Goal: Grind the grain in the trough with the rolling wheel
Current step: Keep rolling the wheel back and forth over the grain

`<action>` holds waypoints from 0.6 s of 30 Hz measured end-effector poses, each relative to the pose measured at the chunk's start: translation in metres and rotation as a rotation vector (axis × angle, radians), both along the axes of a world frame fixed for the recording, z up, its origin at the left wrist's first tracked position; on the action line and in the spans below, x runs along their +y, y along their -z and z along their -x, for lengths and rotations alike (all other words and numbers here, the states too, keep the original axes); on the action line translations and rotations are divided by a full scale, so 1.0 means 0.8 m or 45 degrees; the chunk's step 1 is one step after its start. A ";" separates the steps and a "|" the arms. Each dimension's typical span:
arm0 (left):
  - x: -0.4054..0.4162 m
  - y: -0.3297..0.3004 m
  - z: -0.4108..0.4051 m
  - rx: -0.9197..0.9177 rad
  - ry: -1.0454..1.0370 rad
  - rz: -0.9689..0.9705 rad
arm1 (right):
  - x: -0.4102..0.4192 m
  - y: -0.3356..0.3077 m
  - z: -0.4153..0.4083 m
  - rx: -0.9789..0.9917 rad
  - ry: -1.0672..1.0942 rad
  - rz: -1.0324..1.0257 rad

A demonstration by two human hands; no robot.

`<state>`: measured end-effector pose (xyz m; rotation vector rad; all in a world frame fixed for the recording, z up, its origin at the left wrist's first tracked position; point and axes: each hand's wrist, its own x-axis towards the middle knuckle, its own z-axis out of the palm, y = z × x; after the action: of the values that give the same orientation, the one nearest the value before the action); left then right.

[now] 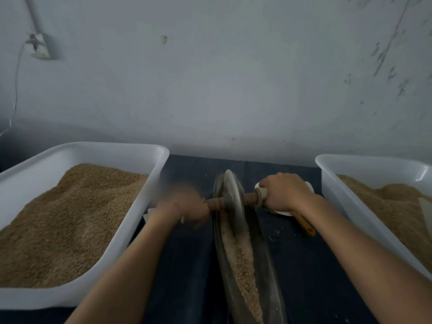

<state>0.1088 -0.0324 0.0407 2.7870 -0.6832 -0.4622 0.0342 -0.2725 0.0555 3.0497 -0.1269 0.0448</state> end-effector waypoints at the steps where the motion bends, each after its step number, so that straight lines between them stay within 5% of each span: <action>1: -0.006 -0.009 -0.010 0.099 0.059 -0.059 | -0.005 -0.001 -0.012 0.097 0.040 -0.065; 4: -0.019 -0.034 -0.020 0.154 0.130 -0.190 | -0.014 -0.001 -0.022 0.380 0.180 -0.363; 7: -0.021 -0.037 -0.006 -0.106 0.069 -0.181 | -0.012 0.003 -0.011 0.413 0.197 -0.481; 14: 0.027 0.016 0.135 -1.086 0.137 0.157 | 0.042 0.048 0.135 -0.447 0.096 -0.017; 18: 0.039 0.027 0.156 -1.352 0.222 0.205 | 0.038 0.036 0.168 -0.149 0.048 0.001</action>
<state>-0.0156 -0.0011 0.0189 2.6501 -1.0714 1.0828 -0.1003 -0.2419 0.0268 3.0423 -0.1917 0.2213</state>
